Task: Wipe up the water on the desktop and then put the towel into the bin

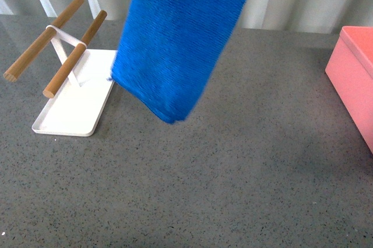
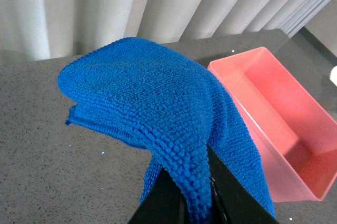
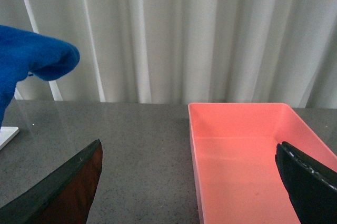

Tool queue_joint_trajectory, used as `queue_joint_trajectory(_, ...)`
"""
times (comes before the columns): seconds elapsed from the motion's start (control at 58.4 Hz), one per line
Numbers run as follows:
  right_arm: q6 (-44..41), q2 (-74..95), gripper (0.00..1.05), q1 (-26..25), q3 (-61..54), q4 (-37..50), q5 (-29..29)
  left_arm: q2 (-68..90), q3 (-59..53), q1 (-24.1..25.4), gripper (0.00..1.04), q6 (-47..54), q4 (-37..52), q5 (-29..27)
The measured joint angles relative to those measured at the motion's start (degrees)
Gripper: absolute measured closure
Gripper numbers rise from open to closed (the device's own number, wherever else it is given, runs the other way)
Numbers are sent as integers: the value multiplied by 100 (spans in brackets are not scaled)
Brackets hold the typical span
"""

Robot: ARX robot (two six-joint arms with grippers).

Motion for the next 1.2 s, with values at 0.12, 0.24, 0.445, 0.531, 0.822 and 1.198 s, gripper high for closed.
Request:
queue_joint_trajectory(0.12, 0, 0, 7, 0, 0, 0, 0, 31, -44, -66, 101, 118, 39, -98)
queue_joint_trajectory(0.24, 74, 111, 7, -11, 68, -216, -4, 31, -42, -61, 101, 146, 48, -118)
queue_joint_trajectory(0.445, 122, 3480, 7, -815, 1626, -295, -1386, 31, -42, -57, 101, 188, 52, -118)
queue_joint_trajectory(0.531, -28, 4844, 7, -890, 2387, 162, -2245, 31, -42, -61, 101, 197, 52, -118)
queue_joint_trajectory(0.822, -332, 7976, 7, -205, 4006, 109, -4181, 31, -42, -61, 101, 199, 52, -120)
queue_joint_trajectory(1.198, -216, 9619, 7, 1067, 4623, 1602, -4603, 31, -42, -61, 101, 199, 52, -120)
